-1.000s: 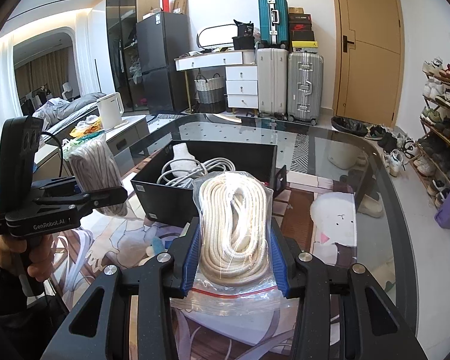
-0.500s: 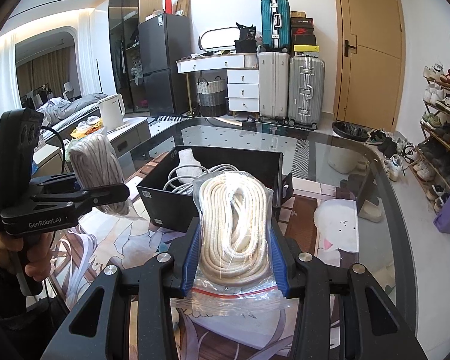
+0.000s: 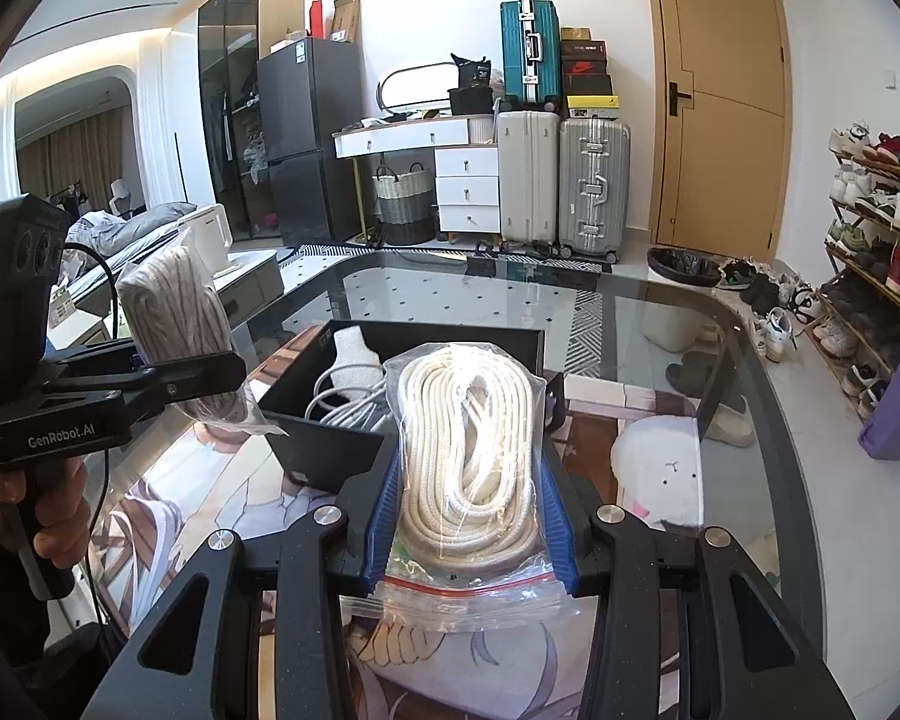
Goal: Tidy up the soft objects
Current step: 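Carry both rope bags toward the black box with both grippers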
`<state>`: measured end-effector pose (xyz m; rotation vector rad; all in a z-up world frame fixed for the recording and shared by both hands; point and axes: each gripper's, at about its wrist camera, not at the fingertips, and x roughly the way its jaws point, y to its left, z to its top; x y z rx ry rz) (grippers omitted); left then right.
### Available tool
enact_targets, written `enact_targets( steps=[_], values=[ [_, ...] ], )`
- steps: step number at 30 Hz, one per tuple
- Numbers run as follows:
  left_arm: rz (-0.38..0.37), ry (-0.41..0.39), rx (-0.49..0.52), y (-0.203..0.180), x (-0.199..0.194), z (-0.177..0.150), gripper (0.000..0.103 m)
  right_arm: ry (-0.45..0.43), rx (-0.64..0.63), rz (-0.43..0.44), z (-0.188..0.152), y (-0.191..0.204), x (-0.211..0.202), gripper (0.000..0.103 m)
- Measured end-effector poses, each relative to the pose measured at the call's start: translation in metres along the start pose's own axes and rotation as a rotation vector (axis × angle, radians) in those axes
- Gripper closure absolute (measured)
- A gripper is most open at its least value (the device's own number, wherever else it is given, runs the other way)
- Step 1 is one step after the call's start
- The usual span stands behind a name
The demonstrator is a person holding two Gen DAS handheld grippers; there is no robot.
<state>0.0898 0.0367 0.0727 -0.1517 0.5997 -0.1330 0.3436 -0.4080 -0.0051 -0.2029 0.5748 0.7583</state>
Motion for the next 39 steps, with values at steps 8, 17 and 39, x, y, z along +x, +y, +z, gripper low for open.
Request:
enact_targets(
  steps=[8, 17, 39],
  values=[
    [-0.007, -0.019, 0.002, 0.003, 0.005, 0.013, 0.064, -0.004, -0.008, -0.015, 0.02, -0.001, 0.009, 0.061],
    [-0.005, -0.019, 0.006, 0.007, 0.017, 0.025, 0.064, 0.008, -0.022, -0.018, 0.034, 0.002, 0.029, 0.061],
    [-0.009, 0.016, 0.009, 0.014, 0.051, 0.034, 0.064, 0.06, -0.025, -0.024, 0.046, -0.011, 0.079, 0.061]
  ],
)
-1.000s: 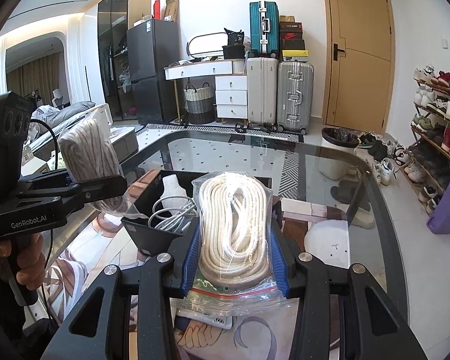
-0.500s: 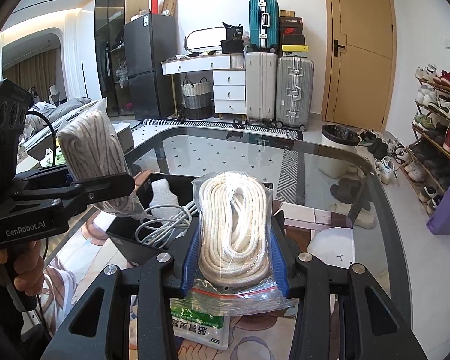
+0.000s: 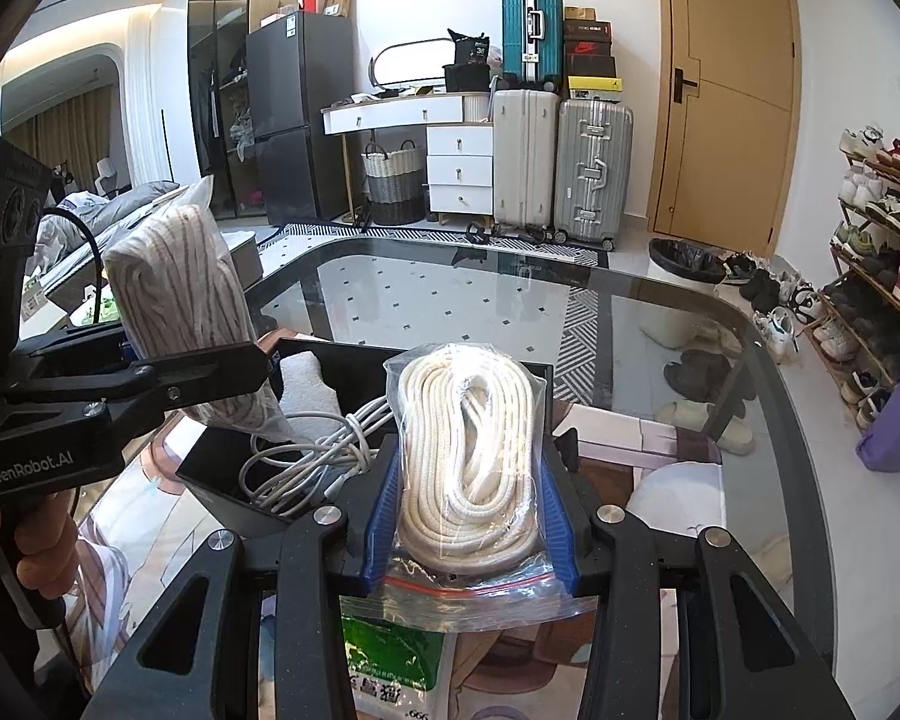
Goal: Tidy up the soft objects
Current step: 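Carry both rope bags toward the black box with both grippers, then lower both rope bags into the black box and open both grippers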
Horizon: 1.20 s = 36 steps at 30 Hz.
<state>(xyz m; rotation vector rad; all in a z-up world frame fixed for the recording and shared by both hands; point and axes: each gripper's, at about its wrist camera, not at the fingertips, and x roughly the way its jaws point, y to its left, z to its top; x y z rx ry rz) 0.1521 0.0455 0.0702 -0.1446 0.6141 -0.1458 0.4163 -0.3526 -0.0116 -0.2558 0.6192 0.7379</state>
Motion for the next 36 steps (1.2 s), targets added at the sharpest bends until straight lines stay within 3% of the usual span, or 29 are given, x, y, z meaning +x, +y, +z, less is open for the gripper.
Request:
enact_targets(
  steps=[14, 16, 36],
  values=[
    [-0.007, 0.002, 0.003, -0.001, 0.005, 0.006, 0.064, 0.03, -0.015, -0.008, 0.004, -0.003, 0.025, 0.061],
    [-0.006, 0.003, 0.003, -0.001, 0.007, 0.005, 0.064, 0.027, -0.008, -0.016, 0.005, -0.005, 0.027, 0.057],
    [-0.03, 0.043, 0.03, -0.007, 0.028, 0.009, 0.064, -0.017, 0.002, -0.027, -0.009, -0.021, -0.006, 0.044]
  ],
)
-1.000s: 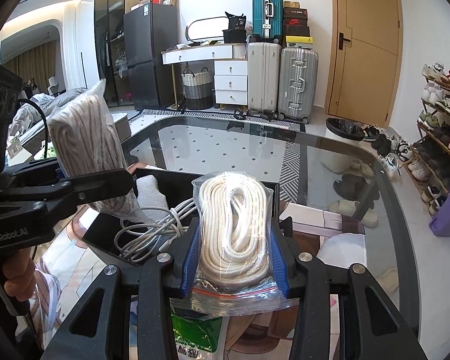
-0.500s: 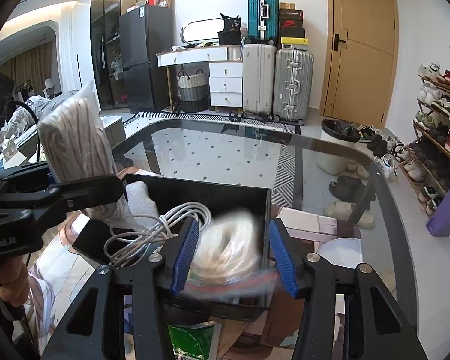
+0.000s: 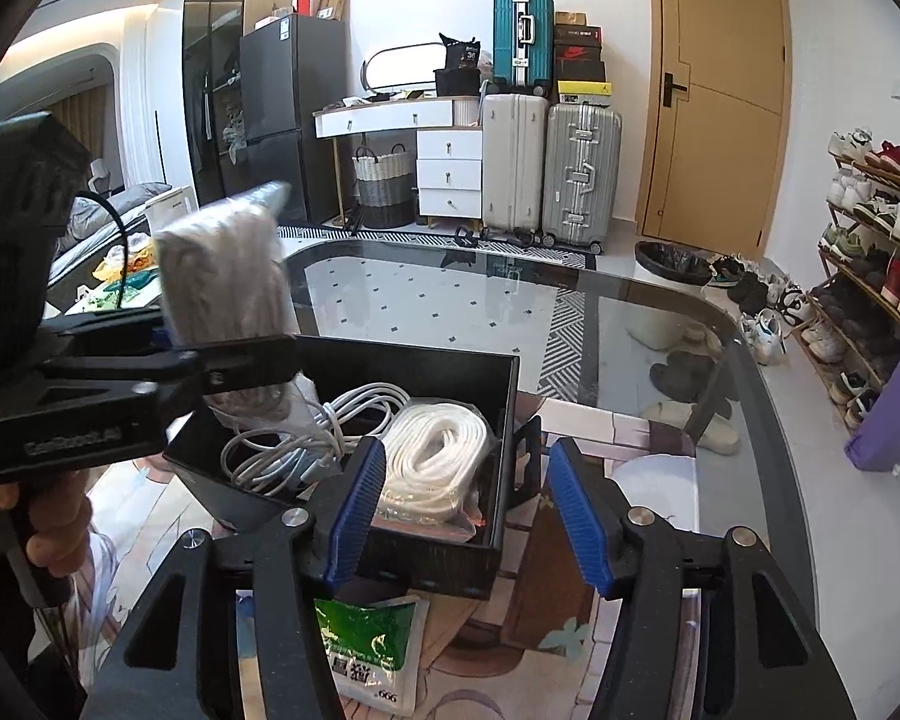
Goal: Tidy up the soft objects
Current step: 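Lower both rope bags into the black box and open both grippers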
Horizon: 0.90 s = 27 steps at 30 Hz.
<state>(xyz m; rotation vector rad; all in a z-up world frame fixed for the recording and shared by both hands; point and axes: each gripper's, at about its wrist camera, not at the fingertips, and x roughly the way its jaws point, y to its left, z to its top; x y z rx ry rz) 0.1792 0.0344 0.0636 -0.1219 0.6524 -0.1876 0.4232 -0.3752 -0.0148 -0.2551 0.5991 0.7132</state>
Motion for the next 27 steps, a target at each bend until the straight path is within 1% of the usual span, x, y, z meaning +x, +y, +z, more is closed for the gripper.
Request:
enact_targets(
  steps=[7, 14, 19, 27],
  values=[
    [-0.026, 0.035, -0.002, -0.005, 0.007, 0.002, 0.064, -0.003, -0.002, -0.007, -0.005, -0.002, -0.008, 0.044],
    [-0.028, 0.081, 0.003, -0.006, 0.021, 0.002, 0.064, -0.003, -0.002, -0.011, -0.012, 0.0, -0.015, 0.044],
    [-0.031, 0.103, 0.01, -0.009, 0.024, -0.002, 0.064, -0.006, -0.004, -0.016, -0.013, 0.0, -0.018, 0.044],
    [-0.008, 0.096, 0.017, -0.008, 0.017, -0.003, 0.062, -0.007, -0.001, -0.016, -0.011, -0.002, -0.02, 0.044]
  ],
)
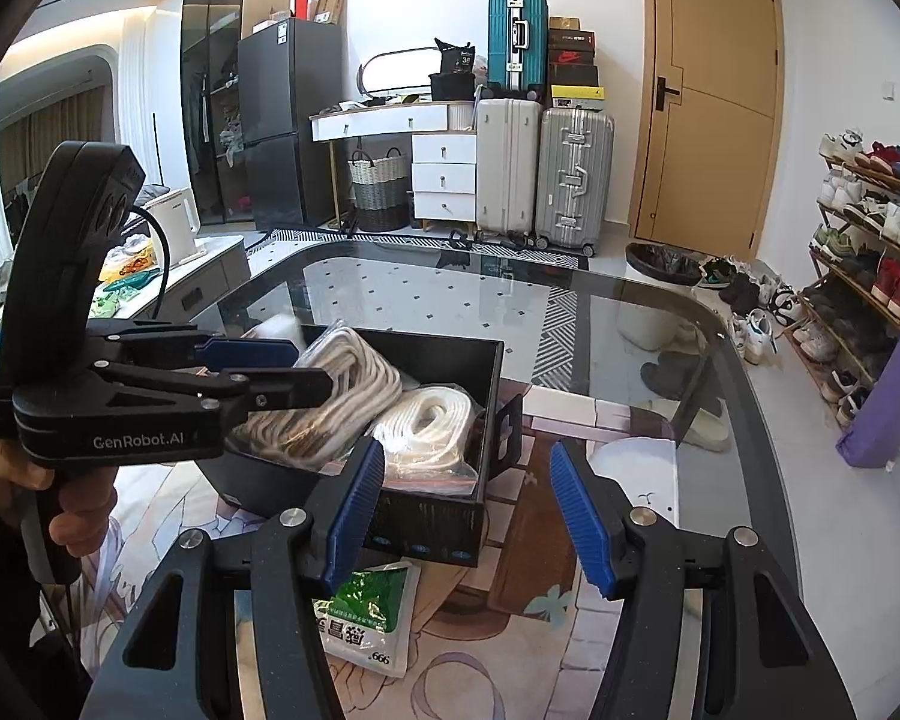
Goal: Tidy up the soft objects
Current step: 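Lower both rope bags into the black box and open both grippers, then withdraw both grippers from the box and move toward the packet and plush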
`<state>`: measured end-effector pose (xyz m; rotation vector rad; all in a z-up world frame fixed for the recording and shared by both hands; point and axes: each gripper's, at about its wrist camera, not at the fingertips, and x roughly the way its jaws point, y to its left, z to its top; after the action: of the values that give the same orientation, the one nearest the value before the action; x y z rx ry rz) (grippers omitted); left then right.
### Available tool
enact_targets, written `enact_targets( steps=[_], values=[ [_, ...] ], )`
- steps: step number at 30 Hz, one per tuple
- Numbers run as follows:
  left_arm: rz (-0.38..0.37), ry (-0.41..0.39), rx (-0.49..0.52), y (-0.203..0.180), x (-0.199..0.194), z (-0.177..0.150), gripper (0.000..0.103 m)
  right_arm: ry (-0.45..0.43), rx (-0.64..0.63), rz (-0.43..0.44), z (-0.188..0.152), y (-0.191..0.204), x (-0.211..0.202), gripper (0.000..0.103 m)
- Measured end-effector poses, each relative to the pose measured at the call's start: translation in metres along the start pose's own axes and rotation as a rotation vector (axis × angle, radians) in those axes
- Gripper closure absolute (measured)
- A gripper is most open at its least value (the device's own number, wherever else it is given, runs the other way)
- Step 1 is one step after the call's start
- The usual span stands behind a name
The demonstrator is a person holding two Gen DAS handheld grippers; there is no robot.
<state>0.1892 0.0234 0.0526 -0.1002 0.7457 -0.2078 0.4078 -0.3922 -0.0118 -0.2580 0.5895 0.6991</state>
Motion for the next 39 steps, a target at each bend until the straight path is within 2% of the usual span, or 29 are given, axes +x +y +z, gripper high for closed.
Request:
enact_targets(
  steps=[2, 4, 8, 10, 11, 12, 13, 17, 19, 21, 27, 39],
  values=[
    [0.005, -0.003, 0.002, 0.001, -0.003, -0.002, 0.056, 0.002, 0.0, 0.002, -0.001, 0.001, -0.001, 0.039],
    [0.007, -0.013, 0.008, 0.001, -0.009, -0.004, 0.045, -0.004, 0.009, 0.009, -0.003, 0.001, -0.002, 0.023],
    [0.026, -0.04, 0.036, -0.001, -0.024, -0.012, 0.04, -0.018, 0.027, 0.03, -0.007, 0.004, -0.008, 0.016],
    [0.04, -0.053, 0.038, -0.002, -0.031, -0.015, 0.031, -0.014, 0.031, 0.032, -0.009, 0.005, -0.009, 0.008],
    [0.048, -0.065, 0.033, -0.001, -0.036, -0.018, 0.026, -0.015, 0.032, 0.032, -0.01, 0.005, -0.009, 0.006],
    [0.054, -0.076, 0.029, 0.0, -0.04, -0.021, 0.016, -0.017, 0.032, 0.033, -0.011, 0.005, -0.01, 0.004],
    [0.061, -0.093, 0.027, 0.0, -0.045, -0.024, 0.012, -0.018, 0.03, 0.034, -0.013, 0.007, -0.01, 0.003],
    [0.088, -0.123, 0.026, 0.0, -0.058, -0.034, 0.009, -0.015, 0.027, 0.039, -0.02, 0.009, -0.014, 0.001],
    [0.114, -0.138, 0.025, -0.001, -0.063, -0.04, 0.0, -0.007, 0.02, 0.041, -0.023, 0.012, -0.014, 0.001],
    [0.132, -0.161, 0.03, -0.001, -0.069, -0.048, 0.0, -0.001, 0.01, 0.041, -0.026, 0.015, -0.015, 0.001],
    [0.156, -0.158, 0.033, 0.001, -0.074, -0.068, 0.0, 0.017, -0.015, 0.045, -0.037, 0.022, -0.019, 0.001],
    [0.152, -0.109, 0.049, -0.01, -0.073, -0.092, 0.0, 0.057, 0.0, 0.044, -0.053, 0.023, -0.027, 0.001]
  ],
)
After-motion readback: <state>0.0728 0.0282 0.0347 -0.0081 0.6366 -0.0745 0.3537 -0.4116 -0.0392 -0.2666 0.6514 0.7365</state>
